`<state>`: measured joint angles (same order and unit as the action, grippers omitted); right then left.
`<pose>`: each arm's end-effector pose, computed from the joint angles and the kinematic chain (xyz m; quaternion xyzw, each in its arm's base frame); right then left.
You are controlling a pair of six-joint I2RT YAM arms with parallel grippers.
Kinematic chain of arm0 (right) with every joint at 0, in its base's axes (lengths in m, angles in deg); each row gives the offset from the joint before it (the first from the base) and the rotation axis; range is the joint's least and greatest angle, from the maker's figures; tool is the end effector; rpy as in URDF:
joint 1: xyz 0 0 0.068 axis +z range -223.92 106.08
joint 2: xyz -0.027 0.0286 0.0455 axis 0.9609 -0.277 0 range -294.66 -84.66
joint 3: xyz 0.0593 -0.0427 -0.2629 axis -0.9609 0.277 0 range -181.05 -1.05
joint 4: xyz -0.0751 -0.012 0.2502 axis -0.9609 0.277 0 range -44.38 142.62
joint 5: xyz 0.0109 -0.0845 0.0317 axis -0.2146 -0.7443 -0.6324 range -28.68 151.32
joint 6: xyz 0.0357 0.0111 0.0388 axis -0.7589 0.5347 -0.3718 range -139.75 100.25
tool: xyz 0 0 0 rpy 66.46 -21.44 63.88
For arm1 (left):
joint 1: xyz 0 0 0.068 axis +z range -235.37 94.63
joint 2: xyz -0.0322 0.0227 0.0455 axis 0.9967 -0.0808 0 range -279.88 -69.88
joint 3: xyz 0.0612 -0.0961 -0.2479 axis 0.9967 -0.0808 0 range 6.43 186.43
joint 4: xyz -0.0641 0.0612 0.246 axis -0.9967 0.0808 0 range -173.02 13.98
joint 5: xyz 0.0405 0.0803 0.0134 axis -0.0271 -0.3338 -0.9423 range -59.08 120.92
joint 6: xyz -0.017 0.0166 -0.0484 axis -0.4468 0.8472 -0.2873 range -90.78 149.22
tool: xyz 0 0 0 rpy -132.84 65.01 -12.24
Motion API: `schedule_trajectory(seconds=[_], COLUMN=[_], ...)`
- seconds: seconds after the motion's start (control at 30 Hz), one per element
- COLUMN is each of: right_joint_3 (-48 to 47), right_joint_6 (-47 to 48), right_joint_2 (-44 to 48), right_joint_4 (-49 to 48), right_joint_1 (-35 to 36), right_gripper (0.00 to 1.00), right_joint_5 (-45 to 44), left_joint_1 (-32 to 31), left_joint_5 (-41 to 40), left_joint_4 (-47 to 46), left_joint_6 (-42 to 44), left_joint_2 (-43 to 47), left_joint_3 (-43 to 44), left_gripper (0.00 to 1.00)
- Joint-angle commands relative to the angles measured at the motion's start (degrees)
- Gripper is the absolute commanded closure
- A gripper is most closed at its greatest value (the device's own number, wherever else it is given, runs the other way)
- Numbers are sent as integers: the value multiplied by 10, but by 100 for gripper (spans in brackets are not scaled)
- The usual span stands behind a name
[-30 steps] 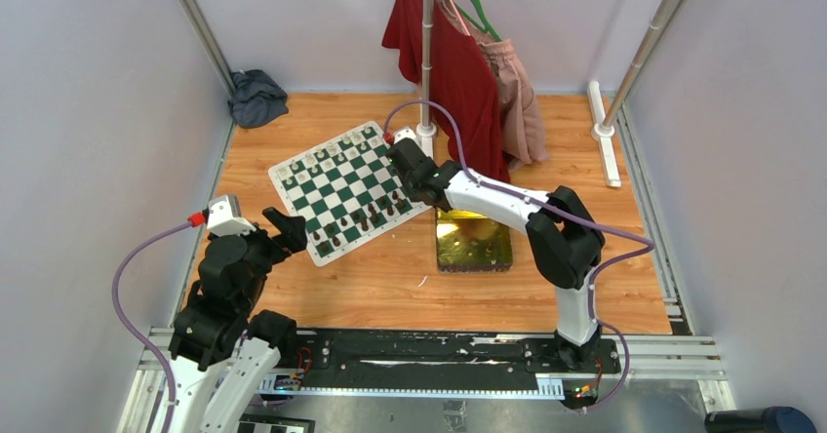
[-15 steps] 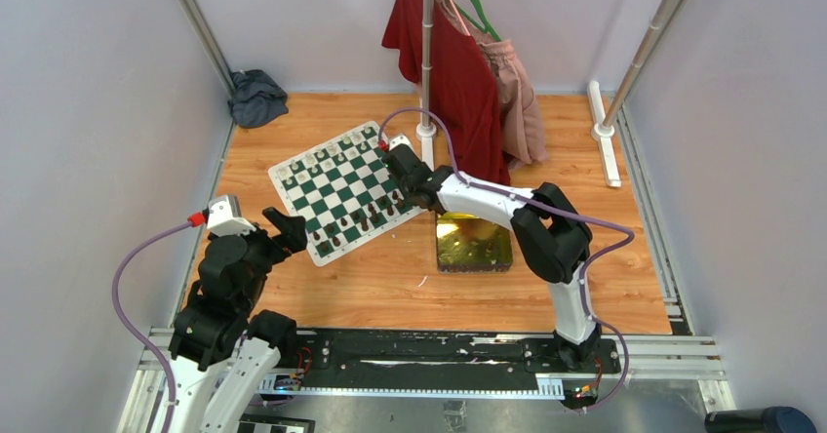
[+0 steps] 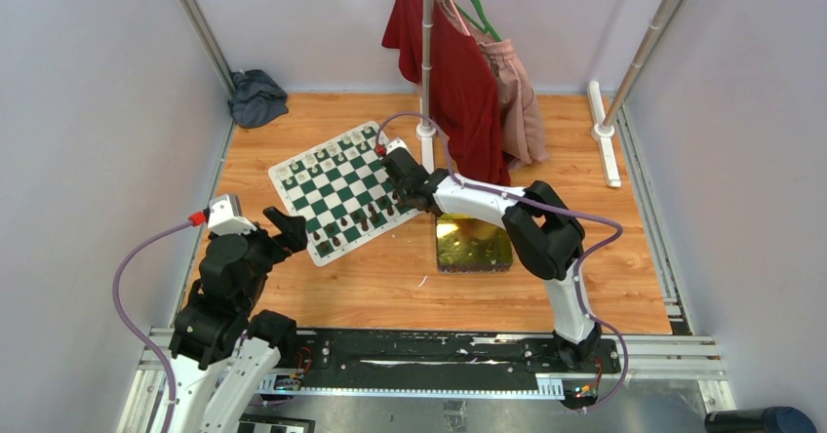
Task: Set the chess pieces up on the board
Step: Place the chess piece on the chessboard.
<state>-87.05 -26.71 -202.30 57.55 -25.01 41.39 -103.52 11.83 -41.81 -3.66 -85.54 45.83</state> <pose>0.3118 0.3391 0.1959 -0.2604 0.8696 0.0414 0.4175 0.0688 -0.0102 0.3061 -0.1992 0.7760 -0.1306 0.5841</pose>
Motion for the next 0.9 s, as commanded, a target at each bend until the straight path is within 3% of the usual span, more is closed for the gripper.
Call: schedule_trajectory(seconds=[0.0, 0.33, 0.67, 0.87], right_joint_3=[-15, -18, -15, -16], right_joint_6=[10, 12, 14, 15], right_joint_2=[-18, -28, -32, -32], right_joint_4=[-4, -8, -5, -4], right_joint_1=[7, 5, 5, 4], right_gripper=[100, 99, 74, 67], right_joint_5=[5, 8, 3, 1], left_joint_1=[-3, -3, -3, -3], left_joint_5=[-2, 0, 0, 1], left_joint_4=[-8, -9, -9, -9], left_joint_6=[9, 10, 9, 10], left_joint_2=[-2, -6, -10, -10], left_joint_3=[-8, -8, -8, -9], left_gripper=[0, 0, 0, 0])
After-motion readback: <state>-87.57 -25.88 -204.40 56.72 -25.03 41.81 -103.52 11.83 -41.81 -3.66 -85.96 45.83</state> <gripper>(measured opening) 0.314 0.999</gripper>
